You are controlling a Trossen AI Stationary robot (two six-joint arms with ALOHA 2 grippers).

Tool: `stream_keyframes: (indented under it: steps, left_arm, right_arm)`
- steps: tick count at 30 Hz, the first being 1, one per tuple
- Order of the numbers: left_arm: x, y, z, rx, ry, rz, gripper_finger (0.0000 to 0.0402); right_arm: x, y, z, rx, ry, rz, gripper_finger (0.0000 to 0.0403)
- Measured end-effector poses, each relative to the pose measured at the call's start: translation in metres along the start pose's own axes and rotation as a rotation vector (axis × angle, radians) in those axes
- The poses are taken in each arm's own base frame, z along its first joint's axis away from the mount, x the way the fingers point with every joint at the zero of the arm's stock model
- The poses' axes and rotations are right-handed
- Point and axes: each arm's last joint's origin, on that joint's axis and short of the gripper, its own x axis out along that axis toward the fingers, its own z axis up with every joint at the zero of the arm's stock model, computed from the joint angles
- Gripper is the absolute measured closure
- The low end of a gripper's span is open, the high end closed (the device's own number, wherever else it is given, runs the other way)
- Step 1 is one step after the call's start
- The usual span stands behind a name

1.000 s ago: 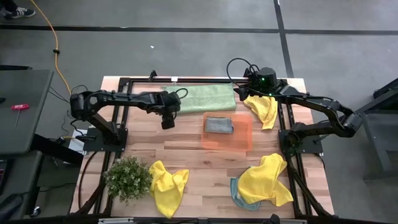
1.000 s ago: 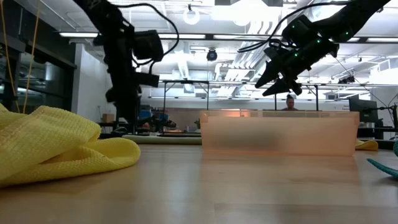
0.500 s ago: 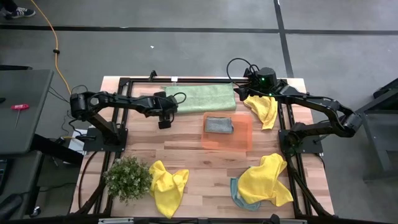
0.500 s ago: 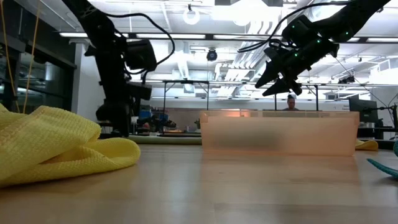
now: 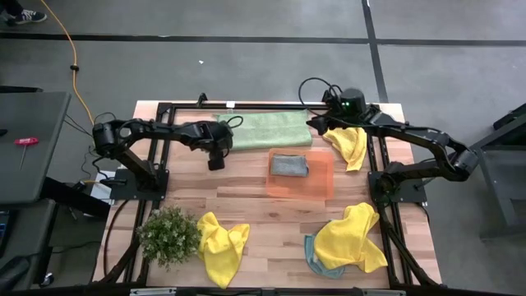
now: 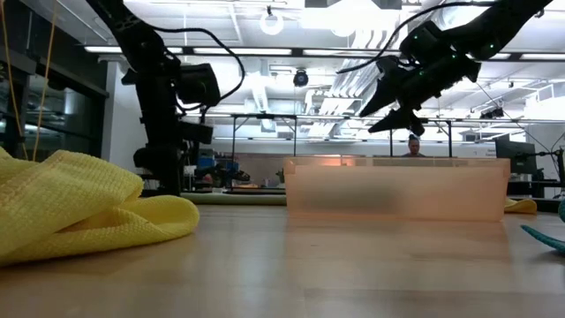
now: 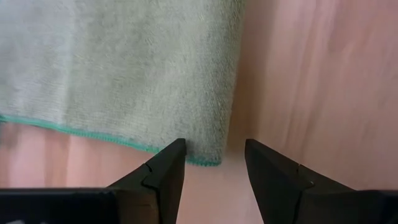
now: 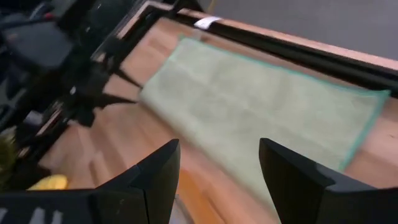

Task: Fold microfiber towels
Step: Fold the green microfiber towel

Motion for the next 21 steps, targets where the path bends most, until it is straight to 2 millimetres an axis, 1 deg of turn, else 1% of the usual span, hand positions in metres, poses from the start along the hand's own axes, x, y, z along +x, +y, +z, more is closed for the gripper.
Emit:
stream_keyframes:
  steps: [3, 6, 8, 10, 14, 18, 21]
  left_arm:
    - [0.0, 0.001, -0.001, -0.003, 0.008, -0.005, 0.0251]
    - [0.0, 0.001, -0.001, -0.001, 0.011, -0.005, 0.0272]
    - [0.0, 0.001, -0.002, 0.013, 0.014, -0.006, 0.0291]
    - [0.0, 0.0, -0.002, 0.026, 0.016, -0.007, 0.0312]
    - [0.0, 0.0, -0.003, 0.032, 0.029, -0.012, 0.0353]
    - [0.0, -0.001, -0.005, 0.032, 0.046, -0.017, 0.039]
    - [0.0, -0.001, -0.006, 0.034, 0.056, -0.02, 0.0398]
  right_arm:
    - [-0.004, 0.008, 0.014, -0.054, 0.035, -0.001, 0.0192]
    - [-0.003, 0.013, 0.028, -0.108, 0.141, -0.042, 0.0192]
    - [0.002, 0.014, 0.035, -0.139, 0.236, -0.063, 0.0192]
    - [0.01, 0.011, 0.038, -0.166, 0.353, -0.08, 0.0192]
    - [0.035, -0.001, 0.036, -0.141, 0.558, -0.106, 0.0192]
    - [0.056, -0.013, 0.024, -0.074, 0.704, -0.131, 0.0192]
    - [0.068, -0.014, 0.014, -0.063, 0.769, -0.132, 0.0192]
